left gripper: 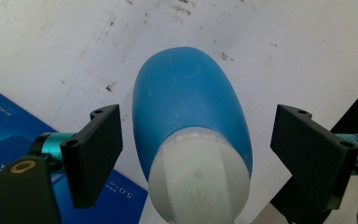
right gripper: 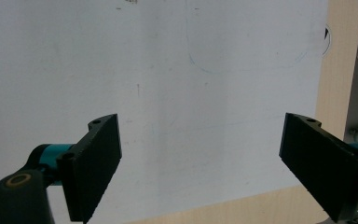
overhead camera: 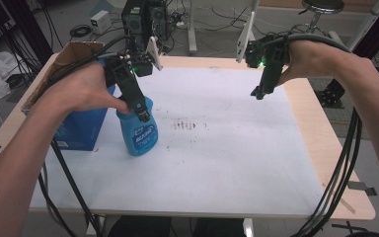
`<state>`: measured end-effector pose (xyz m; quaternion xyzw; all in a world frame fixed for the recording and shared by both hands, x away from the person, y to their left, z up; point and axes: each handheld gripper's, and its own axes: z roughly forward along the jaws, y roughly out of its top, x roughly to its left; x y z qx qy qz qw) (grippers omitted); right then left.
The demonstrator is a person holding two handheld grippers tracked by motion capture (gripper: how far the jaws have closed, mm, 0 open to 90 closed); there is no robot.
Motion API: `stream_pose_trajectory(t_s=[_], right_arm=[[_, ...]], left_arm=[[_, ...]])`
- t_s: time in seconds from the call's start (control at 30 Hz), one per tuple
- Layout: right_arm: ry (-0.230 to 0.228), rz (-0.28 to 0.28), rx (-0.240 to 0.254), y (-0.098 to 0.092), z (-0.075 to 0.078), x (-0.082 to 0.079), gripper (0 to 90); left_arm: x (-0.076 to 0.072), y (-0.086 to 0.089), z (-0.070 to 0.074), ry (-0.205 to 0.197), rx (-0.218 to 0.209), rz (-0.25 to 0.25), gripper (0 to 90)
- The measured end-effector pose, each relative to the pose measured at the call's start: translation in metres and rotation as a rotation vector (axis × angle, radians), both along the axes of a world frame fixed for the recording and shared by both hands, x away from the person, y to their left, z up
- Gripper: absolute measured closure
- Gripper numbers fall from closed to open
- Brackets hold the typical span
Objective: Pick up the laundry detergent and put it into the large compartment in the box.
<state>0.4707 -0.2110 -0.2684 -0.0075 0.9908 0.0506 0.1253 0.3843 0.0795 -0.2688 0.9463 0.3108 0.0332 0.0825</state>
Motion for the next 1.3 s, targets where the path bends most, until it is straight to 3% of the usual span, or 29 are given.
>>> stream_pose_trajectory(t_s=[0.8,1.3], right_arm=[[0.001,0.003,0.002,0.0019,0.0016,-0.0016,12.0],[-0.005,0.005,0.005,0.0035,0.0017,-0.0016,12.0]], left_arm=[[-0.0003,0.0017,-0.0053,0.014,0.018,-0.002,21.5],[0.0029,0.0009,-0.0089,0.021,0.015,0.002,29.7]])
